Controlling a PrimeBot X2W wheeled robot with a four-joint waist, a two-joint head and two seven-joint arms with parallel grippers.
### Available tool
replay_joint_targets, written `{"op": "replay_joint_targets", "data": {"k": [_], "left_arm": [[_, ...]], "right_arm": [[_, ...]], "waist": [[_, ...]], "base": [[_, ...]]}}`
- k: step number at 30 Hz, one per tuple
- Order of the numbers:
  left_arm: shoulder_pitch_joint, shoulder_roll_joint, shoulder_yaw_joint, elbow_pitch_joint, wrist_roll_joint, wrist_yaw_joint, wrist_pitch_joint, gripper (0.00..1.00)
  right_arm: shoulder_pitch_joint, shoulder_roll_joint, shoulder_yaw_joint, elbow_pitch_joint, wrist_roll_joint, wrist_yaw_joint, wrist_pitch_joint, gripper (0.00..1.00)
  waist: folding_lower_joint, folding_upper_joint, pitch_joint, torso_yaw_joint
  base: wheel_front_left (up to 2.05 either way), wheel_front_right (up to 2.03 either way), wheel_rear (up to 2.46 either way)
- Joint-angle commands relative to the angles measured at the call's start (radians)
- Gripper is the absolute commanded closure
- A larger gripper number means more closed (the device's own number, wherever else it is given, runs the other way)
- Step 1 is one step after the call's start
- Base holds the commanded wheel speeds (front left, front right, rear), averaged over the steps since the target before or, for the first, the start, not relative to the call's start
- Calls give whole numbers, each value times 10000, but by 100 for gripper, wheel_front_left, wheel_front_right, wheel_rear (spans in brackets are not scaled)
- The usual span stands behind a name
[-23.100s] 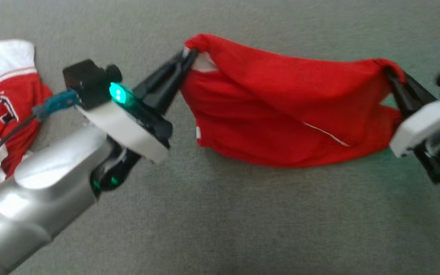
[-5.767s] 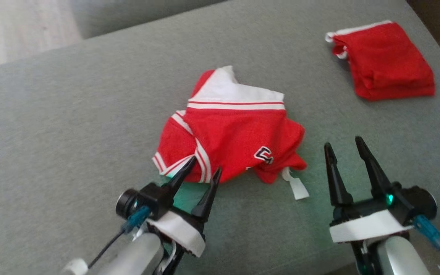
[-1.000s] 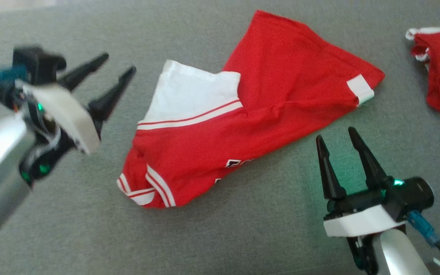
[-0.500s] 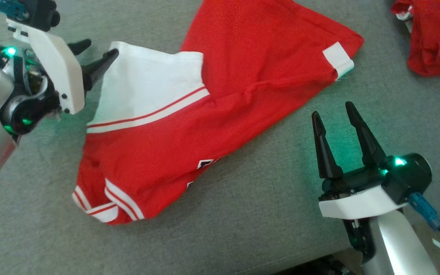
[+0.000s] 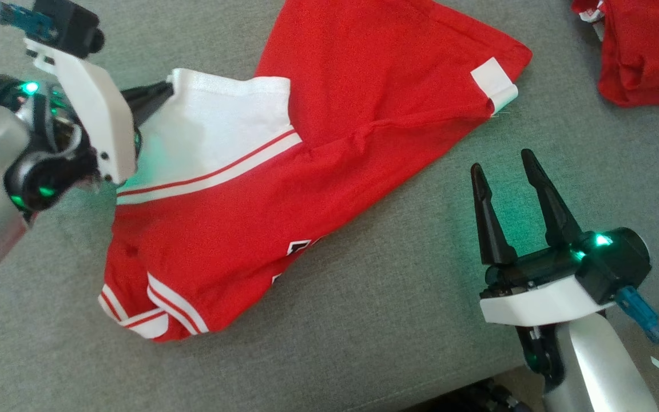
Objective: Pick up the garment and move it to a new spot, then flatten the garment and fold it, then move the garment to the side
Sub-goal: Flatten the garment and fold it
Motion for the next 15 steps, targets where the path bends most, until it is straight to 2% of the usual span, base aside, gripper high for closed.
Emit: {"op": "replay_joint_targets", "data": {"k": [1,8,15], "left_arm": [[-332,438,280,-437,94,16,-434,100],[-722,797,-122,-1325,894,16,-2395,100],[-1004,1198,-368,-2260,1505,16,-3727,100]], "right_arm": [[-18,-37,161,-288,-14,65,-38,0],[108,-37,42,-184,-191,65,-38,0],[346,-37,-458,16,-228,65,-38,0]], "waist": [[0,0,-107,108],[0,0,-835,626],[0,0,-1648,1279]], "base": [[0,0,0],[0,0,0],[0,0,0]]}}
